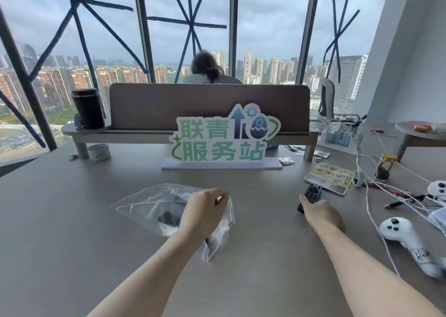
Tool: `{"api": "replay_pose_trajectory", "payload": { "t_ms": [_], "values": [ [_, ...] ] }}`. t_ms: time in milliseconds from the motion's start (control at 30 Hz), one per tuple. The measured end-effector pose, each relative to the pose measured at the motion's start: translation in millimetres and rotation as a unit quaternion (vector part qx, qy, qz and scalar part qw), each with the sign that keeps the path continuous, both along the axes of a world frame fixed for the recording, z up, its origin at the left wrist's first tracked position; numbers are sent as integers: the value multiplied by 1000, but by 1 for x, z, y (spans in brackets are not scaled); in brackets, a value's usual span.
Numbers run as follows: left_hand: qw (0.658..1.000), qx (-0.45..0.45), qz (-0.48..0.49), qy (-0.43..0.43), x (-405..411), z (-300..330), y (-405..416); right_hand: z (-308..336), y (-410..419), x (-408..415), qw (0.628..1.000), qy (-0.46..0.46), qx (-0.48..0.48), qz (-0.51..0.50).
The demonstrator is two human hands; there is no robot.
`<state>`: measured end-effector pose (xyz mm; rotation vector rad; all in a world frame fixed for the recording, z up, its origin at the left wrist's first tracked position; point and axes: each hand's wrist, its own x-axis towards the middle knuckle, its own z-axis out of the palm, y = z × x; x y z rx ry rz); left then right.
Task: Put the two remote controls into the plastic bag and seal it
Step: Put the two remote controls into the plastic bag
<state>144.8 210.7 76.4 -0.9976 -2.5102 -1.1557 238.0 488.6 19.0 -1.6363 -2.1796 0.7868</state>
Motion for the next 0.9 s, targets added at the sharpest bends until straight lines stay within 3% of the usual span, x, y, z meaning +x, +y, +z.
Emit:
{"api": "replay_pose_trajectory", "payload": {
  "t_ms": [167,267,367,500,700,833,900],
  "values": [
    [998,-59,9,-30,-1,-20,-11,3,3,-11,998,-61,-11,3],
    [995,-85,33,-36,-5,-24,-18,13,-2,-5,988,48,-119,84],
    [995,-80,54,-25,-10,-25,-23,32,-27,18,926,200,-280,156],
    [996,-59,67,-14,-8,-19,-27,55,-73,62,867,184,-382,263],
    [997,-53,62,-18,3,-18,-32,37,-146,49,840,115,-383,367],
    [996,-52,75,-24,3,-20,-44,20,-195,10,809,190,-400,387],
    [995,-65,79,-15,1,-19,-52,13,-205,1,825,240,-380,342]
  ]
}}
